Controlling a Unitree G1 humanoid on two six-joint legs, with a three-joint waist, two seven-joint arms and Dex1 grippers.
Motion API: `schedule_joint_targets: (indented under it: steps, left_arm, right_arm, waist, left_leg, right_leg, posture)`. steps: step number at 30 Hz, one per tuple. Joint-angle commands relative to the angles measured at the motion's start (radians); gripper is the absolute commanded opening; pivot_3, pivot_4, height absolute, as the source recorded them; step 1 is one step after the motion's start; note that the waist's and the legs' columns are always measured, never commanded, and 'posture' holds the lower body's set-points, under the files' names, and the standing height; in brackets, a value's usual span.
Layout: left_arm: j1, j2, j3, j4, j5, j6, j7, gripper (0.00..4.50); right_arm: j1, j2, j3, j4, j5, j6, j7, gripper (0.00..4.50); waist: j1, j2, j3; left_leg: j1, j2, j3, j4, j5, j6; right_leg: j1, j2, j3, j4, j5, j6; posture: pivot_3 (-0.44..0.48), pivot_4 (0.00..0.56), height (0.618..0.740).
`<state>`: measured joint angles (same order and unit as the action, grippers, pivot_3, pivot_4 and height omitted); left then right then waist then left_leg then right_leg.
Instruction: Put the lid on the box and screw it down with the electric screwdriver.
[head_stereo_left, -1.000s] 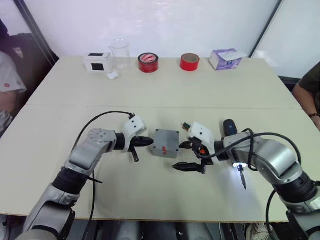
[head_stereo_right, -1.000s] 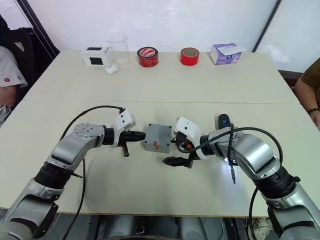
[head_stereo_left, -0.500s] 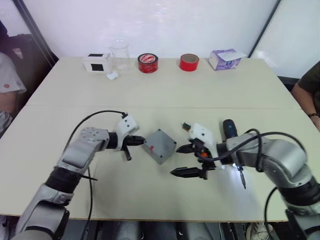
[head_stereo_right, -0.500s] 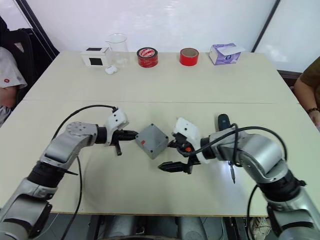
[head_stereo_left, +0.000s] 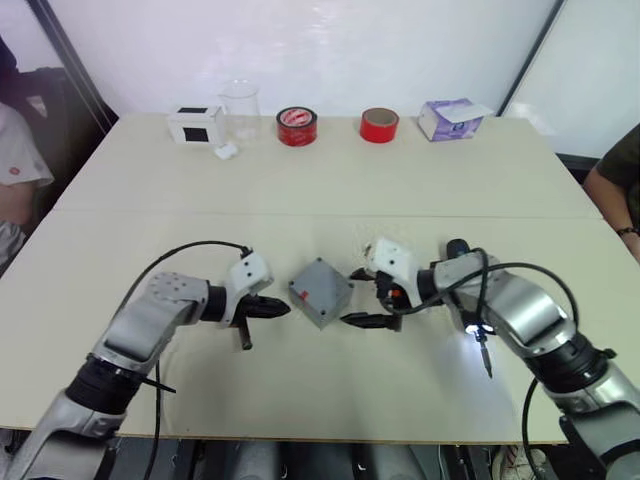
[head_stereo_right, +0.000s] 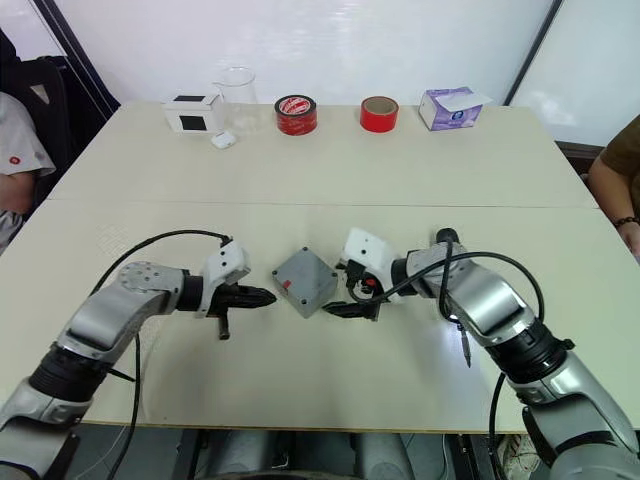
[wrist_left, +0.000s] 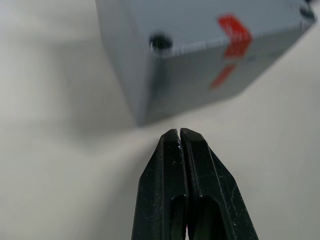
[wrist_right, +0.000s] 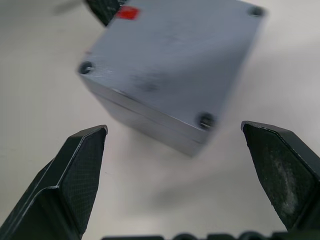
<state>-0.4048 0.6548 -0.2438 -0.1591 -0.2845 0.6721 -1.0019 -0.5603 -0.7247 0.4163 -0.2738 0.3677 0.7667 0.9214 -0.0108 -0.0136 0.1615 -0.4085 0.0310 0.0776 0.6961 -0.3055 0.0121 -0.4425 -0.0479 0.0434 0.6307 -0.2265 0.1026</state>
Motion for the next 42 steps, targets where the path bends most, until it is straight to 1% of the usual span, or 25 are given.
schedule_joint_targets:
  steps: [1, 8, 20, 25, 29, 31, 33, 36, 38, 41, 42]
  left_arm:
    - [-0.02, -0.009, 0.019, -0.015, 0.001, -0.002, 0.023, 0.0]
    - [-0.025, -0.006, 0.034, -0.02, -0.021, 0.008, 0.017, 0.0]
    - [-0.046, -0.008, 0.026, -0.007, -0.018, 0.004, -0.01, 0.0]
    - [-0.037, 0.028, 0.031, -0.044, -0.031, 0.026, -0.037, 0.0]
    - [-0.022, 0.125, 0.101, -0.075, -0.085, 0.057, -0.105, 0.0]
    - [-0.02, 0.157, 0.149, -0.092, -0.151, 0.092, -0.139, 0.0]
    - [-0.029, 0.169, 0.193, -0.11, -0.216, 0.132, -0.158, 0.0]
    - [-0.047, 0.172, 0.222, -0.145, -0.283, 0.179, -0.166, 0.0]
    - [-0.053, 0.177, 0.212, -0.176, -0.302, 0.195, -0.169, 0.0]
    - [-0.065, 0.173, 0.179, -0.202, -0.301, 0.197, -0.156, 0.0]
    - [-0.071, 0.168, 0.171, -0.207, -0.302, 0.199, -0.15, 0.0]
  right_arm:
    - [0.02, 0.007, -0.035, -0.075, 0.04, 0.023, 0.031, 4.42]
    - [0.061, 0.019, -0.077, -0.164, 0.096, 0.115, 0.017, 4.42]
    - [0.091, 0.034, -0.1, -0.214, 0.109, 0.177, -0.023, 4.42]
    - [0.108, -0.007, -0.126, -0.225, 0.082, 0.162, -0.037, 4.42]
    - [0.161, -0.068, -0.316, -0.254, 0.148, 0.212, -0.058, 4.42]
    - [0.205, -0.062, -0.41, -0.267, 0.186, 0.237, -0.089, 4.42]
    - [0.256, -0.046, -0.48, -0.268, 0.197, 0.241, -0.127, 4.42]
    - [0.332, -0.022, -0.516, -0.255, 0.166, 0.198, -0.182, 4.42]
    - [0.37, -0.01, -0.509, -0.237, 0.134, 0.158, -0.211, 4.42]
    - [0.39, 0.019, -0.488, -0.202, 0.099, 0.11, -0.253, 3.86]
    - [0.388, 0.029, -0.477, -0.186, 0.084, 0.092, -0.264, 3.56]
  waist:
    - [0.0, 0.0, 0.0]
    - [-0.001, 0.0, 0.0]
    - [0.0, 0.0, 0.0]
    - [0.0, 0.0, 0.0]
    - [0.0, 0.0, 0.0]
    - [0.0, 0.0, 0.0]
    - [0.0, 0.0, 0.0]
    - [0.001, 0.0, 0.0]
    - [-0.001, 0.0, 0.0]
    - [-0.002, 0.0, 0.0]
    - [-0.003, 0.0, 0.0]
  left_leg:
    - [0.0, 0.0, 0.0, 0.0, 0.0, 0.0]
    - [0.0, 0.0, -0.001, 0.0, 0.0, 0.0]
    - [0.0, 0.0, 0.0, 0.0, 0.0, 0.0]
    - [0.0, 0.0, 0.0, 0.0, 0.0, 0.0]
    - [0.0, 0.0, -0.001, 0.0, 0.0, 0.0]
    - [0.0, 0.0, -0.001, 0.0, 0.0, 0.0]
    - [0.0, 0.001, -0.001, 0.0, 0.0, 0.0]
    - [0.0, 0.0, -0.001, 0.0, 0.0, 0.0]
    - [0.0, 0.0, -0.001, 0.0, 0.0, 0.0]
    - [0.001, 0.0, 0.0, 0.0, 0.0, 0.0]
    - [0.001, 0.0, 0.0, 0.0, 0.0, 0.0]
  right_leg:
    - [0.0, 0.0, 0.0, 0.0, 0.0, 0.0]
    - [0.0, 0.0, 0.0, 0.0, 0.0, 0.0]
    - [0.0, 0.0, 0.0, 0.0, 0.0, 0.0]
    - [0.0, 0.0, 0.0, 0.0, 0.0, 0.0]
    - [0.0, 0.0, 0.0, 0.0, 0.0, 0.0]
    - [0.0, 0.0, 0.0, 0.0, 0.0, 0.0]
    - [0.0, 0.0, 0.0, 0.0, 0.0, 0.0]
    - [0.001, 0.0, 0.0, 0.0, 0.0, 0.0]
    - [0.001, 0.0, 0.0, 0.0, 0.0, 0.0]
    - [0.001, 0.0, 0.001, 0.0, 0.0, 0.0]
    - [0.001, 0.001, 0.001, 0.0, 0.0, 0.0]
  posture:
    - [0.0, 0.15, 0.74]
    - [0.0, 0.15, 0.74]
    - [0.0, 0.15, 0.74]
    - [0.0, 0.15, 0.74]
    - [0.0, 0.15, 0.74]
    - [0.0, 0.15, 0.74]
    - [0.0, 0.15, 0.74]
    - [0.0, 0.15, 0.74]
    - [0.0, 0.15, 0.74]
    - [0.0, 0.15, 0.74]
    - [0.0, 0.15, 0.74]
